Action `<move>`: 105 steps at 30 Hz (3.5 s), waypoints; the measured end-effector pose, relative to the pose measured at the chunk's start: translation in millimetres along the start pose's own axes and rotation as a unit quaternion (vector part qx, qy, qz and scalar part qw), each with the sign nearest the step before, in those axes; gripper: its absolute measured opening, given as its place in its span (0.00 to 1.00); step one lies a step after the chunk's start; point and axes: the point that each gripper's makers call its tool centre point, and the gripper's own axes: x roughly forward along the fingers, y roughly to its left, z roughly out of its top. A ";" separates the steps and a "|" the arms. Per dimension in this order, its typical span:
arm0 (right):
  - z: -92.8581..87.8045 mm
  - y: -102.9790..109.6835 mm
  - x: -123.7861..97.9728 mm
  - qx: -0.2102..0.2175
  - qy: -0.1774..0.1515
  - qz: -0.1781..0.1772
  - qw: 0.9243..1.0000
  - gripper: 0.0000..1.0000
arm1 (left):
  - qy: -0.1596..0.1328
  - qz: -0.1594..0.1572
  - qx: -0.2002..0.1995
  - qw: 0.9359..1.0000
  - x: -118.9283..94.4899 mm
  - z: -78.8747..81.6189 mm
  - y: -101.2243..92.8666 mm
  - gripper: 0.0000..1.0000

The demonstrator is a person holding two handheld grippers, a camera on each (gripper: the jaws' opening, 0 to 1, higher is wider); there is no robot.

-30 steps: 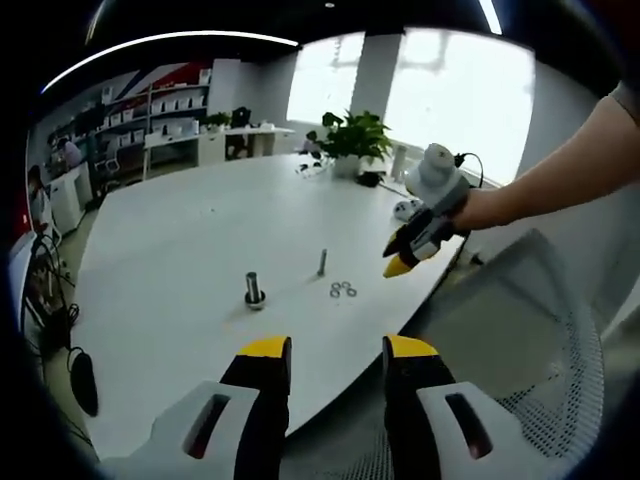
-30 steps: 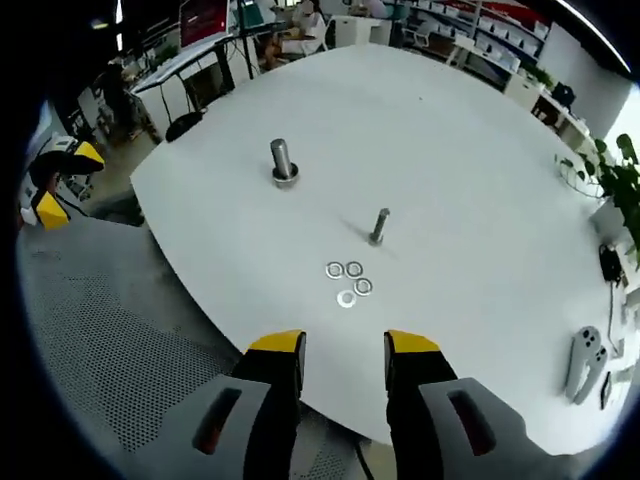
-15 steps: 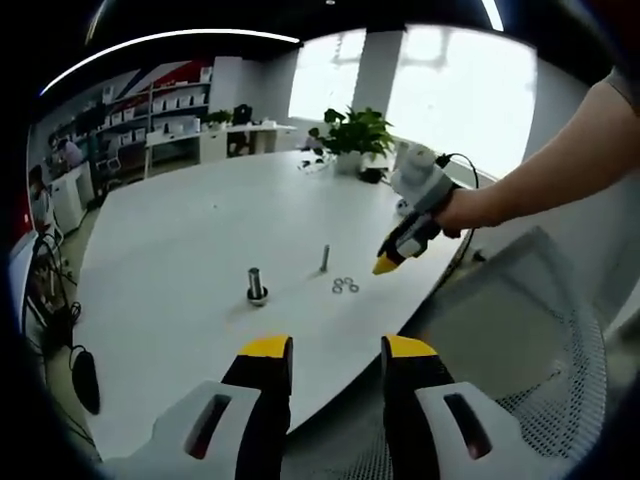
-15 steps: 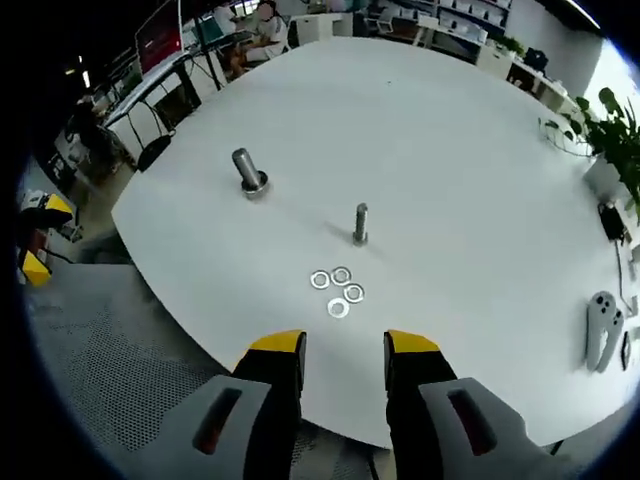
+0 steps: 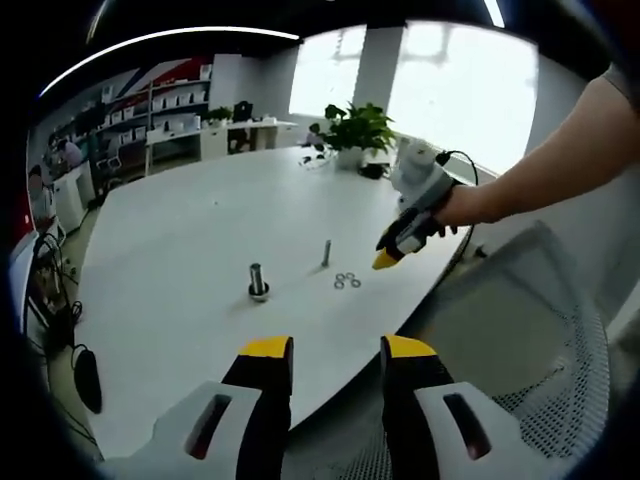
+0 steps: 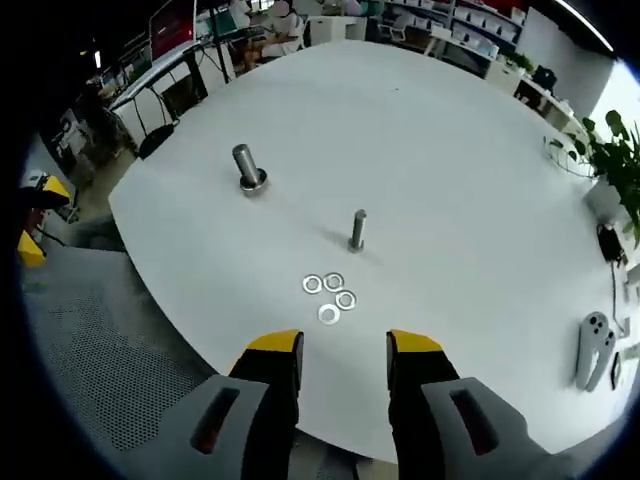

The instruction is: Place the washer onto the threaded stud by aligning its center hole with the stud, sliding it down to the base, and recovering from edge contact or off-axis alignment until the washer reaches the visible bottom stop.

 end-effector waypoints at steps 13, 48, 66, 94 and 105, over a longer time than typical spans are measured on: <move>-9.3 11.1 39.9 -0.024 0.057 0.018 0.998 0.25 | 0.006 0.006 -0.001 1.000 0.4 -2.5 2.3 0.31; -9.0 5.3 65.9 -0.073 0.154 0.010 0.985 0.15 | 0.019 0.011 0.003 1.000 1.9 -6.7 4.2 0.29; -10.6 6.5 65.4 -0.050 0.151 -0.025 0.987 0.14 | 0.019 0.010 0.004 1.000 1.6 -7.1 3.9 0.29; -2.8 18.3 54.4 -0.014 0.102 -0.020 0.994 0.13 | 0.013 0.008 0.007 1.000 0.9 -4.6 2.8 0.29; 7.7 6.9 37.6 0.018 0.084 -0.019 0.996 0.13 | 0.010 0.005 0.007 1.000 0.7 -3.4 2.3 0.29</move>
